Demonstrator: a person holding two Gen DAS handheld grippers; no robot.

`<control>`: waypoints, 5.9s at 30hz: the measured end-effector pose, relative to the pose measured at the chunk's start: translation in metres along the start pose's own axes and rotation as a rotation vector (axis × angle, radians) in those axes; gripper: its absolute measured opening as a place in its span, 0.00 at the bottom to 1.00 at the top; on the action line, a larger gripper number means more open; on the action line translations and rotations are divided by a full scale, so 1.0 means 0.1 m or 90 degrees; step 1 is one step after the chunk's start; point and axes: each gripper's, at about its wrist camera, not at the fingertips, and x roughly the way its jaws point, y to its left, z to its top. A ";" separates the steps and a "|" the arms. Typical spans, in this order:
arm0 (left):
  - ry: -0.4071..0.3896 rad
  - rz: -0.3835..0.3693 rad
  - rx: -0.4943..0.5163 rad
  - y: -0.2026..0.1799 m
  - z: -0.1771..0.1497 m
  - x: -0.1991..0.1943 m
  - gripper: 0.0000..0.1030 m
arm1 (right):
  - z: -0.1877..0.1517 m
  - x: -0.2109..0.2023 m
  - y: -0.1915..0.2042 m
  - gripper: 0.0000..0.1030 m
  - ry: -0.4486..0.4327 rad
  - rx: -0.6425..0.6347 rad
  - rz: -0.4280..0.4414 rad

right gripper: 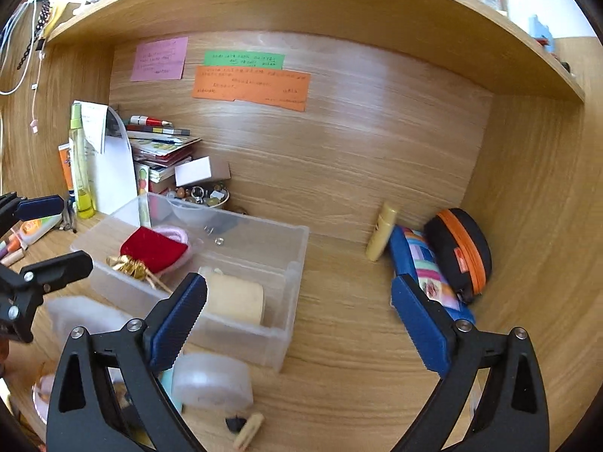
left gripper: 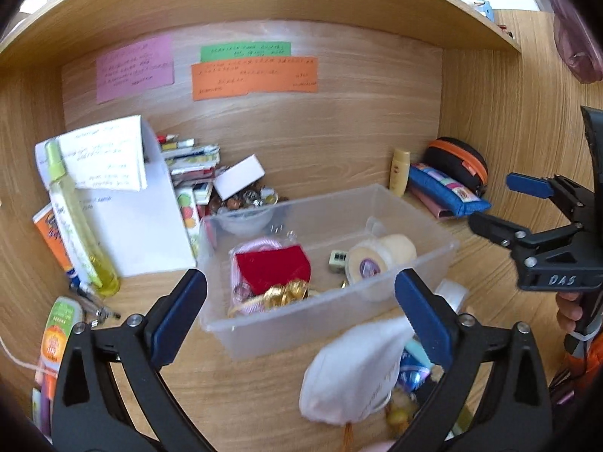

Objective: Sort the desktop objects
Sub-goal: 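Withdraw both grippers from the box toward the remaining desk items, then move left gripper to the white cloth bag while right gripper approaches the wooden stamp, then close left gripper on the white cloth bag while right gripper grasps the wooden stamp, then lift and carry the cloth bag and wooden stamp over the clear box, then open both grippers to drop the bag and stamp into the box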

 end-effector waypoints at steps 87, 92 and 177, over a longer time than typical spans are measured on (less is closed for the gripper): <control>0.113 -0.078 -0.035 -0.04 -0.48 0.37 0.38 | -0.61 0.11 -0.19 0.10 0.196 0.048 0.152; 0.102 -0.073 -0.043 -0.02 -0.47 0.29 0.38 | -0.56 0.03 -0.20 0.09 0.178 0.048 0.151; 0.046 -0.056 -0.018 0.20 0.42 0.73 0.82 | 0.30 0.70 0.18 0.70 0.062 -0.072 0.115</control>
